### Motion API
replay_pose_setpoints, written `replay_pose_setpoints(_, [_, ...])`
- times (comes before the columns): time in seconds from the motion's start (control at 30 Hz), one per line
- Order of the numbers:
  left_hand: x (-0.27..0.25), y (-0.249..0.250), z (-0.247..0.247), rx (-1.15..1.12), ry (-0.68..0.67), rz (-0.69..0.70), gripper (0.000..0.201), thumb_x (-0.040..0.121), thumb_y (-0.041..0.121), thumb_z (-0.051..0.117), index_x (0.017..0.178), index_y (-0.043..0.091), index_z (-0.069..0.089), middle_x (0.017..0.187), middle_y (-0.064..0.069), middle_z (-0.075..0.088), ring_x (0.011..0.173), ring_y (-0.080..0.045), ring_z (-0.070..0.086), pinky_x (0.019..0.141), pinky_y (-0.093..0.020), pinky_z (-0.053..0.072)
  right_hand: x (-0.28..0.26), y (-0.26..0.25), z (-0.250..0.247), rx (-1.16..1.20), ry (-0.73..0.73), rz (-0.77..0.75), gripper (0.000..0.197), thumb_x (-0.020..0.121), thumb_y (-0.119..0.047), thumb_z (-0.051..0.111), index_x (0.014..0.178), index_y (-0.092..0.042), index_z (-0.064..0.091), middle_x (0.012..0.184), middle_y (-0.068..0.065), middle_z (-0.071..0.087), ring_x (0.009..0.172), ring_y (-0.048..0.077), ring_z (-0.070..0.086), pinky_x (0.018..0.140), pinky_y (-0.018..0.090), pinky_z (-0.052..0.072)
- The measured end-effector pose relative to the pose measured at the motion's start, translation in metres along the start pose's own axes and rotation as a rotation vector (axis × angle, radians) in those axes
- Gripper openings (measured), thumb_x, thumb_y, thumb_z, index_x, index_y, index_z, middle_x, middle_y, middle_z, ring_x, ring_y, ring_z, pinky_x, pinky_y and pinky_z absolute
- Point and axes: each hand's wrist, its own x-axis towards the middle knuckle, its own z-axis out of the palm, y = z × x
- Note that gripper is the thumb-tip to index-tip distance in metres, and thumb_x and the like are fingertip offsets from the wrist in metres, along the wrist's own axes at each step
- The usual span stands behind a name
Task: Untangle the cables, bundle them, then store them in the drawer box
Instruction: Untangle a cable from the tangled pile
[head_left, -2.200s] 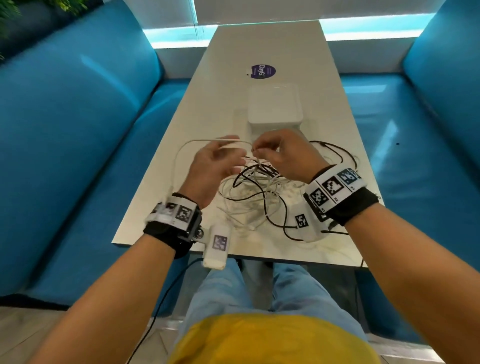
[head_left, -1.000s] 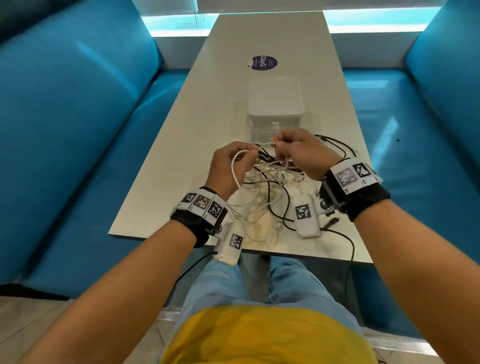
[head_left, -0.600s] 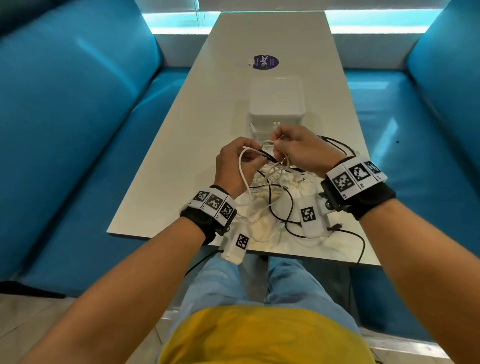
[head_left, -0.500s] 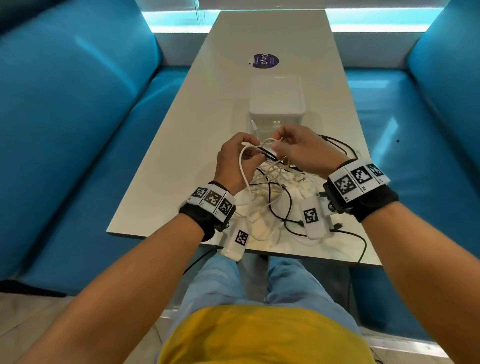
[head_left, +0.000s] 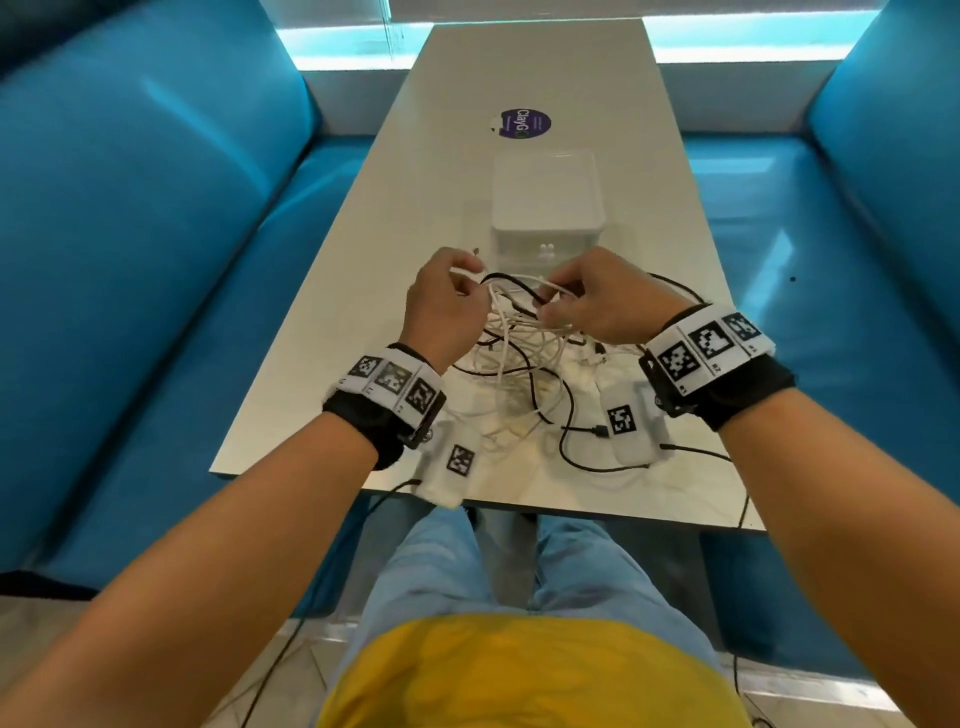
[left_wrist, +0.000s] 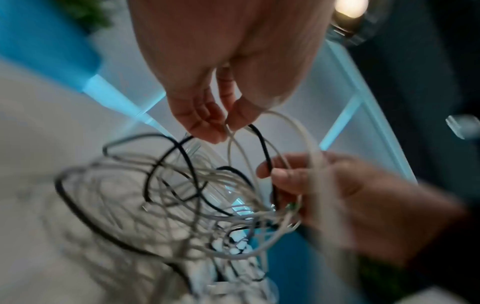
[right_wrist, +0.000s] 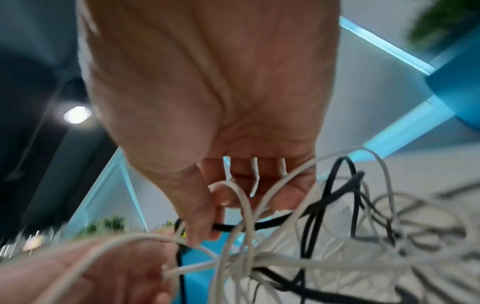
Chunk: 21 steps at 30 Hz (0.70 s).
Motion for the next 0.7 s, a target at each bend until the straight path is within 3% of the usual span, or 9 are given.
replay_pose_setpoints(0.1, [-0.004, 0.003, 0.004, -0.412, -0.058, -0.345, 0.007, 0.088, 0.008, 0.063, 0.09, 0.01, 0.057, 0.081, -0.01, 0.062, 0.065, -0.02, 0.062, 0.057, -0.026, 0.054, 0.002, 0.002, 0.005, 0.062, 0.068, -0.031, 0.03, 0.095, -0.027, 0.057, 0.07, -0.012, 0.063, 0.056, -0.003, 0.047, 0.049, 0.007, 0.039, 0.054, 0.025, 0.034])
replay_pose_setpoints(0.17, [-0.007, 0.005, 0.005, -0.535, -0.123, -0.416, 0.006, 0.09, 0.01, 0.062, 0.094, 0.007, 0.06, 0.085, -0.012, 0.064, 0.076, -0.024, 0.064, 0.071, -0.033, 0.056, 0.001, 0.003, 0.005, 0.113, 0.101, -0.038, 0.031, 0.097, -0.028, 0.053, 0.082, -0.005, 0.067, 0.061, 0.004, 0.049, 0.052, 0.01, 0.041, 0.055, 0.025, 0.035])
replay_pose_setpoints(0.27, [-0.006, 0.006, 0.005, -0.624, -0.194, -0.414, 0.006, 0.094, 0.012, 0.058, 0.096, 0.006, 0.059, 0.08, -0.009, 0.067, 0.07, -0.02, 0.068, 0.086, -0.042, 0.054, -0.002, 0.005, 0.002, 0.179, 0.139, -0.055, 0.029, 0.098, -0.029, 0.053, 0.089, -0.007, 0.069, 0.067, 0.006, 0.052, 0.06, 0.013, 0.046, 0.059, 0.025, 0.038])
replay_pose_setpoints(0.33, [-0.004, 0.008, 0.002, -0.64, -0.2, -0.376, 0.008, 0.097, 0.009, 0.053, 0.09, 0.007, 0.057, 0.069, -0.005, 0.063, 0.056, -0.016, 0.065, 0.077, -0.041, 0.057, -0.003, 0.01, -0.001, 0.163, 0.104, -0.049, 0.027, 0.096, -0.031, 0.055, 0.086, -0.011, 0.069, 0.066, 0.006, 0.054, 0.061, 0.016, 0.049, 0.061, 0.028, 0.042])
replay_pose_setpoints(0.4, [-0.001, 0.012, -0.001, -0.667, -0.205, -0.348, 0.015, 0.098, 0.008, 0.05, 0.083, 0.01, 0.053, 0.062, -0.002, 0.054, 0.048, -0.015, 0.057, 0.059, -0.034, 0.056, -0.005, 0.016, -0.005, 0.115, 0.069, -0.024, 0.028, 0.094, -0.034, 0.058, 0.077, -0.014, 0.067, 0.064, 0.006, 0.054, 0.059, 0.017, 0.049, 0.063, 0.033, 0.045])
replay_pose_setpoints(0.47, [0.001, 0.012, -0.005, -0.789, -0.227, -0.392, 0.017, 0.099, 0.012, 0.048, 0.083, 0.014, 0.049, 0.057, 0.0, 0.043, 0.045, -0.014, 0.045, 0.047, -0.026, 0.045, -0.005, 0.017, -0.008, 0.099, 0.028, -0.019, 0.029, 0.094, -0.035, 0.058, 0.074, -0.016, 0.067, 0.063, 0.005, 0.053, 0.06, 0.017, 0.049, 0.065, 0.036, 0.046])
replay_pose_setpoints(0.53, [0.001, 0.014, -0.007, -0.884, -0.307, -0.437, 0.019, 0.1, 0.02, 0.047, 0.082, 0.017, 0.044, 0.055, 0.003, 0.035, 0.045, -0.01, 0.032, 0.043, -0.02, 0.033, -0.004, 0.016, -0.013, 0.088, 0.029, -0.022, 0.031, 0.094, -0.036, 0.057, 0.073, -0.017, 0.067, 0.064, 0.006, 0.052, 0.06, 0.018, 0.047, 0.065, 0.036, 0.045])
replay_pose_setpoints(0.6, [0.003, 0.014, -0.01, -0.775, -0.39, -0.377, 0.02, 0.098, 0.023, 0.052, 0.081, 0.018, 0.043, 0.055, 0.005, 0.035, 0.045, -0.007, 0.028, 0.042, -0.018, 0.027, -0.004, 0.016, -0.016, 0.08, 0.055, -0.024, 0.032, 0.094, -0.037, 0.057, 0.075, -0.014, 0.068, 0.066, 0.009, 0.051, 0.06, 0.017, 0.046, 0.063, 0.033, 0.041])
replay_pose_setpoints(0.7, [0.006, 0.007, -0.017, -0.426, -0.369, -0.164, 0.016, 0.09, 0.005, 0.062, 0.082, 0.016, 0.054, 0.058, 0.003, 0.047, 0.049, -0.01, 0.038, 0.049, -0.022, 0.036, -0.006, 0.017, -0.02, 0.14, 0.145, -0.023, 0.031, 0.095, -0.034, 0.057, 0.074, -0.014, 0.067, 0.067, 0.011, 0.052, 0.058, 0.014, 0.044, 0.058, 0.027, 0.039])
